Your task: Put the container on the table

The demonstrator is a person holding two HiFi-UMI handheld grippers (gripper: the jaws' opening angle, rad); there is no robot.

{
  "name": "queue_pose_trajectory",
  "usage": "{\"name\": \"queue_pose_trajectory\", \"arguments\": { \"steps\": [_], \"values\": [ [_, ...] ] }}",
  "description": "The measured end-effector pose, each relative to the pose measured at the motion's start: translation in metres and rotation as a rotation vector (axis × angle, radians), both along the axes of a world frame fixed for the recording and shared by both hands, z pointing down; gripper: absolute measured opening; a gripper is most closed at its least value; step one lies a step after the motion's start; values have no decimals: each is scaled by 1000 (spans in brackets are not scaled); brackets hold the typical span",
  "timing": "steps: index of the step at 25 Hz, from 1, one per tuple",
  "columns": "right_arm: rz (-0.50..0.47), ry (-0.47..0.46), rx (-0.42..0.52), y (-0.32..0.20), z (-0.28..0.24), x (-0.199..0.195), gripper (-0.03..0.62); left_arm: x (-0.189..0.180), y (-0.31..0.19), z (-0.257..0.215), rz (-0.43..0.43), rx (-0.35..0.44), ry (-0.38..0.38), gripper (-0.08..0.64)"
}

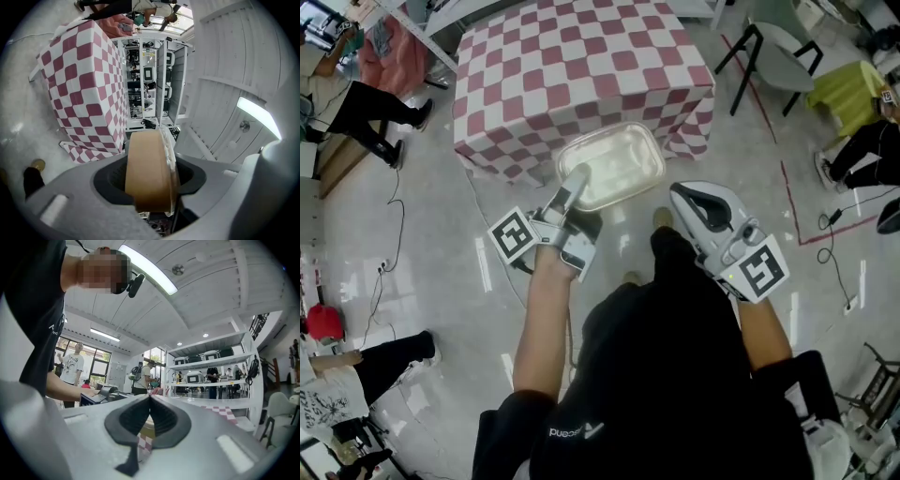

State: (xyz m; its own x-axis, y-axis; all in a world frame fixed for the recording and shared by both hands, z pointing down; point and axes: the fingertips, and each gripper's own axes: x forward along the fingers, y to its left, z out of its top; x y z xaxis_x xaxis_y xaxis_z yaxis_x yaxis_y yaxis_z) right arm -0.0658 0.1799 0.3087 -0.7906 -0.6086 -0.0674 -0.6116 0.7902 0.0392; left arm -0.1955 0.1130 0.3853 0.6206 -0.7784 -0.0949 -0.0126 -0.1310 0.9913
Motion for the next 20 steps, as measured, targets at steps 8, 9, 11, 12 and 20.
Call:
{"name": "queue_pose_trajectory", "arguments": {
  "steps": [8,9,11,12,20],
  "values": [
    [11,-34,3,-40,1,36,3,33,-34,1,10,-8,-30,204],
    [12,-37,2,-56,0,39,3,34,-48,2,9,-11,-34,202],
    [14,-38,5,-94,-1,45,3,39,-83,3,12,-14,-39,204],
    [13,-36,12,-116,-1,49,3,42,-102,4,16,-15,-41,202],
    [-16,-26,-7,-260,0,83,3,81,-245,23,32,-40,-85,204]
  ]
}}
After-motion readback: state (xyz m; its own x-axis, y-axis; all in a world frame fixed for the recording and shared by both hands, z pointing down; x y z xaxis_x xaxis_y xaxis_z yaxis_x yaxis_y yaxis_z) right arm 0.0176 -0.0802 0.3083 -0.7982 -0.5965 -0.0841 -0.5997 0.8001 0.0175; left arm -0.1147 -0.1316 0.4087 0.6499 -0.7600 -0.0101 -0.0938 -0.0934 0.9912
